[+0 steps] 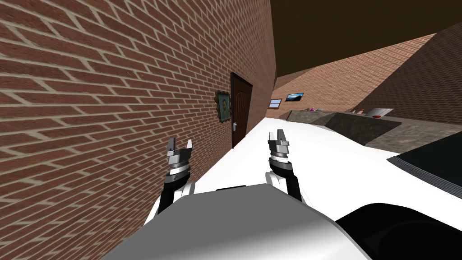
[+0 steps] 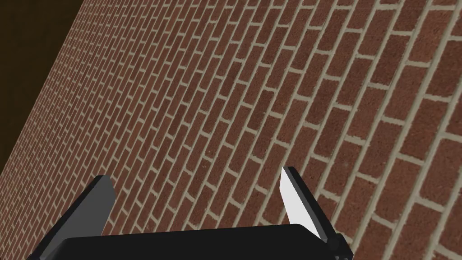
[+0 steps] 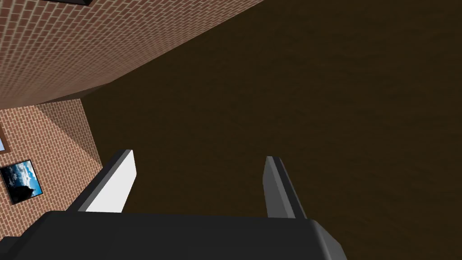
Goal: Pull the door open
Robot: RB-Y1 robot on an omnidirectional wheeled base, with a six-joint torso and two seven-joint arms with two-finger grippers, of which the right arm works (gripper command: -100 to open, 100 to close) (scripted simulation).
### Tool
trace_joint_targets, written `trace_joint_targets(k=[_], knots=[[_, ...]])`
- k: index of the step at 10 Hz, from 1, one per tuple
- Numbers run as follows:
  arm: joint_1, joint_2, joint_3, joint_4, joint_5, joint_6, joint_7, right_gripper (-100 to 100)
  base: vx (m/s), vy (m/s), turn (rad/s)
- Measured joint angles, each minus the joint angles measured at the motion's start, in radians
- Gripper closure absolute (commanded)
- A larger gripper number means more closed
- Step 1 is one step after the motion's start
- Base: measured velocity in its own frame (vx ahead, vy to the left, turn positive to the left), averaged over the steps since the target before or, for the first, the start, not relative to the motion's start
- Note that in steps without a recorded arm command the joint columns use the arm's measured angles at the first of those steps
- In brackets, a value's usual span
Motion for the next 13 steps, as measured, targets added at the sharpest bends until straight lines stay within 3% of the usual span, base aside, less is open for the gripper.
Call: trace_joint_targets(k=[6, 13], knots=[[-0.043, -0.054, -0.005, 0.107, 0.116, 0.006, 0.049, -100, 0.204, -0.082, 0.101], [-0.110, -0.091, -0.008, 0.246, 0.270, 0.023, 0.118, -100, 0.142, -0.102, 0.104]])
